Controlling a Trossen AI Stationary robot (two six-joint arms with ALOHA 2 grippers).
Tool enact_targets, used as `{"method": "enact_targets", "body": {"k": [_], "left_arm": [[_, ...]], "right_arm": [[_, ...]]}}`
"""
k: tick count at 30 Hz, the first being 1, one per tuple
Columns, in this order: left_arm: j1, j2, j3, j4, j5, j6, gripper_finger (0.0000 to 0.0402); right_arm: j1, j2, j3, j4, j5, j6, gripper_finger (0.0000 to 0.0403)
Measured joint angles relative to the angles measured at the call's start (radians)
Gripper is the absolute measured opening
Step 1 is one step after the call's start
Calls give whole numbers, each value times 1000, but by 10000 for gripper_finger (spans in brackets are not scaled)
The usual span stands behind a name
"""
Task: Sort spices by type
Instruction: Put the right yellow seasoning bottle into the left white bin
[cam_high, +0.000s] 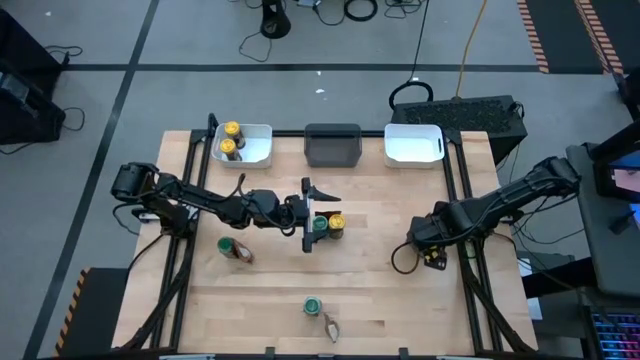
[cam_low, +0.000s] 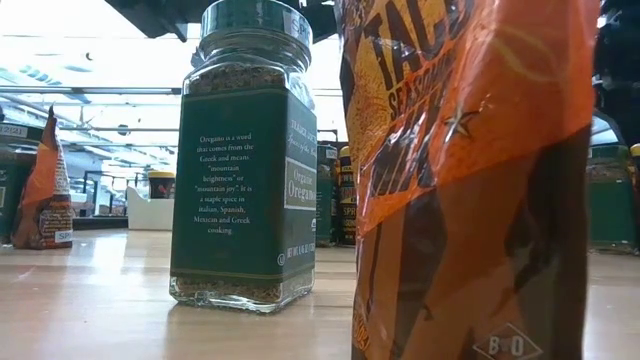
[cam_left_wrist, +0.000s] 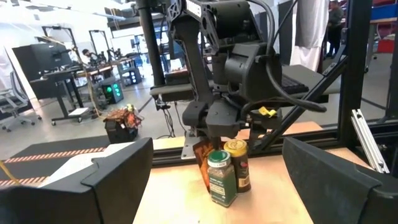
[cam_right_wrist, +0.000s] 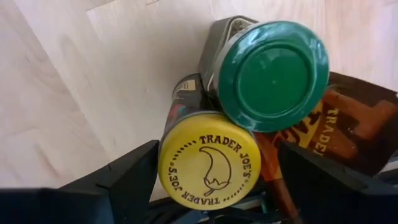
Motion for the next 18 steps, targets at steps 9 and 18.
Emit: {"method": "enact_targets", "body": {"k": [9,18], "left_arm": [[0,0,0,-1,0,-5,358],[0,0,0,-1,0,-6,358]], "right_arm": [[1,0,0,2,19,17,290],[1,1,0,8,6,19,227]]}}
